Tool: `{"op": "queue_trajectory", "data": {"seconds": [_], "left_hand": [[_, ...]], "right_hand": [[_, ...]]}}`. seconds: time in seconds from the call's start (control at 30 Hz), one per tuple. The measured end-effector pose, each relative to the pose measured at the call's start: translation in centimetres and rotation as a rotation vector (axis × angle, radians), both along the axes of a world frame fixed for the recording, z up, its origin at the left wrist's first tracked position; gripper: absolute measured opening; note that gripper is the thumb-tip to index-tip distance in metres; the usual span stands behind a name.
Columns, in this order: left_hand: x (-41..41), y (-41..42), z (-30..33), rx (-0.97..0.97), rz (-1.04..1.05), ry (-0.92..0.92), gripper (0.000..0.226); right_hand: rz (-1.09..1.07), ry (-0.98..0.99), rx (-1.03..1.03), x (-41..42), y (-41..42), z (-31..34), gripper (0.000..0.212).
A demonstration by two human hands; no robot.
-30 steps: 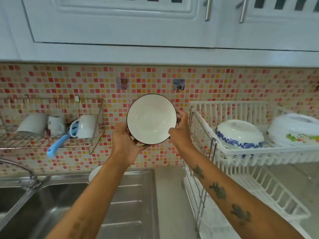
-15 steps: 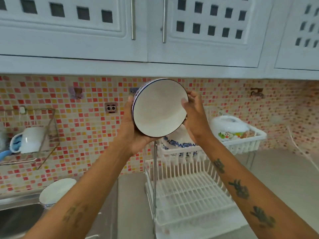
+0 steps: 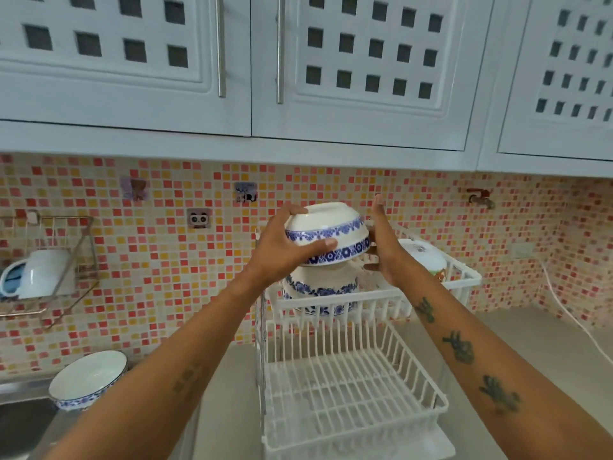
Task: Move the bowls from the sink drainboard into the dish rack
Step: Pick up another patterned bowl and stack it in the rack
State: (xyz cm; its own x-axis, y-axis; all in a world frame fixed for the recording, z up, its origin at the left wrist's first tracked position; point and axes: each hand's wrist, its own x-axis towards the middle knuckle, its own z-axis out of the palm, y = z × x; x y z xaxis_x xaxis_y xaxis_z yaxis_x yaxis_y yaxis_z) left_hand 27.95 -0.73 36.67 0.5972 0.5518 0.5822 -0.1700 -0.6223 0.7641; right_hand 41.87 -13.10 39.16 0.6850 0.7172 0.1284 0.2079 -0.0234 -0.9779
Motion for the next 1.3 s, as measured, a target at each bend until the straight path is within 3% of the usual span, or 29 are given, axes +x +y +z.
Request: {"op": "queue_trajectory", "data": {"seconds": [0.2, 0.3, 0.4, 0.63, 0.83, 1.17, 1.3], "left_hand": [[1.4, 0.5, -1.4, 0.076, 0.067, 0.152, 0.084], [1.8, 0.8, -1.7, 0.092, 0.081, 0.198, 0.081], [1.8, 1.2, -1.9, 0.095, 0.077, 0.231, 0.077], [2.2, 2.0, -2.2, 0.161, 0.078, 0.409, 0.108], [2.3, 1.8, -2.2, 0.214, 0.082, 0.527, 0.125], [2.4, 1.0, -2.3, 0.285, 0.115, 0.613, 0.12], [2.7, 0.4, -1.7, 0.19, 0.081, 0.599, 0.1]], "right_hand": [[0.067, 0.013, -0.06, 1.0, 0.4, -1.3, 0.071], [0.08, 0.05, -0.109, 1.7, 0.9, -2.4, 0.07], [0.147, 0.083, -0.12, 2.3, 1.2, -2.7, 0.05], [0.208, 0.113, -0.224, 3.5, 1.6, -3.4, 0.05], [0.221, 0.138, -0.225, 3.7, 1.7, -3.7, 0.027], [0.195, 0.11, -0.292, 3.9, 2.2, -3.8, 0.037], [0.205, 0.107, -0.284, 4.0, 2.2, -3.9, 0.04]]}}
